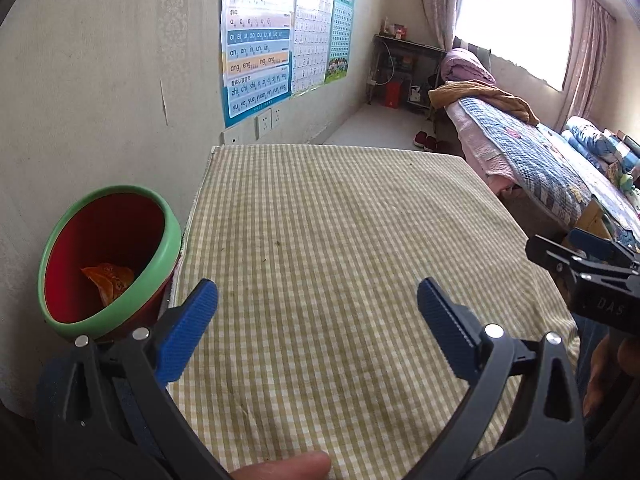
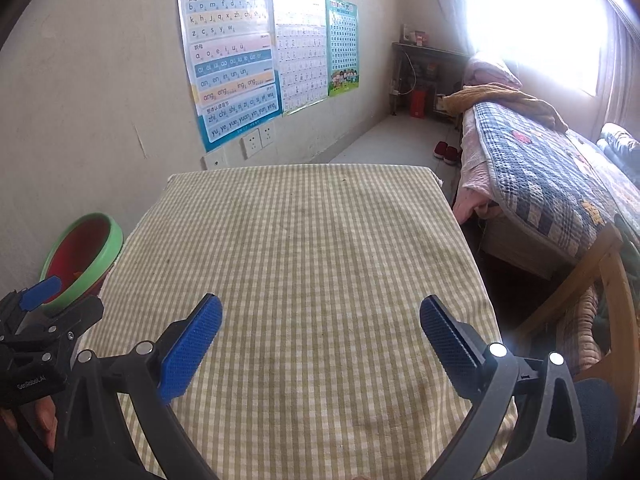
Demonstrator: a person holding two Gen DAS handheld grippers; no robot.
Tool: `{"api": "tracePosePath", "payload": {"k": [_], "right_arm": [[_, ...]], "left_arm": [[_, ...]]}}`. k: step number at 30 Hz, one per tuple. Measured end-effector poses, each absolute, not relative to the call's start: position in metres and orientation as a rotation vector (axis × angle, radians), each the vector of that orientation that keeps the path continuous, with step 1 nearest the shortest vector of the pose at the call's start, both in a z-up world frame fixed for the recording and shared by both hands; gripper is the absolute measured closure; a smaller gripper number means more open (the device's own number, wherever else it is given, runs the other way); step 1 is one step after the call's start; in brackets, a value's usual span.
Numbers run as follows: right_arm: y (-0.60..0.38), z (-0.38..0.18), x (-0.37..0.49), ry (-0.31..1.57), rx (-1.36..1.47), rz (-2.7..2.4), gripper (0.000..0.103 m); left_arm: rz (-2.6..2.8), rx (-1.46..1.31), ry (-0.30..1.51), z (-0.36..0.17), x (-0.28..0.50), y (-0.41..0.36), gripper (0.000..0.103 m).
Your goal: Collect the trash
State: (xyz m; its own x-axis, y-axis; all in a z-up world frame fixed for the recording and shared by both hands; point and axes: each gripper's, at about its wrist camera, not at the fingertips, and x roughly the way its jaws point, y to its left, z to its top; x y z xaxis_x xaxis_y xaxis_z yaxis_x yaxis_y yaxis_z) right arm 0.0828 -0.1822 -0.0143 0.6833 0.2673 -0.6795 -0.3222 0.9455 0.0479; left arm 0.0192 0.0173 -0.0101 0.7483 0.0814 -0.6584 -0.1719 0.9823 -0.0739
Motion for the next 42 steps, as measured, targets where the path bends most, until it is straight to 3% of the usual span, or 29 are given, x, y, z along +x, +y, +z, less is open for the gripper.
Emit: {"api": "tracePosePath", "payload": {"k": [42], "right_arm": [[-0.175, -0.027, 0.081, 0.709, -0.106, 0.316, 0.007]], "left_arm": [[0.138, -0.116, 0.706, -0.016, 0.028, 0.015, 0.005]]}}
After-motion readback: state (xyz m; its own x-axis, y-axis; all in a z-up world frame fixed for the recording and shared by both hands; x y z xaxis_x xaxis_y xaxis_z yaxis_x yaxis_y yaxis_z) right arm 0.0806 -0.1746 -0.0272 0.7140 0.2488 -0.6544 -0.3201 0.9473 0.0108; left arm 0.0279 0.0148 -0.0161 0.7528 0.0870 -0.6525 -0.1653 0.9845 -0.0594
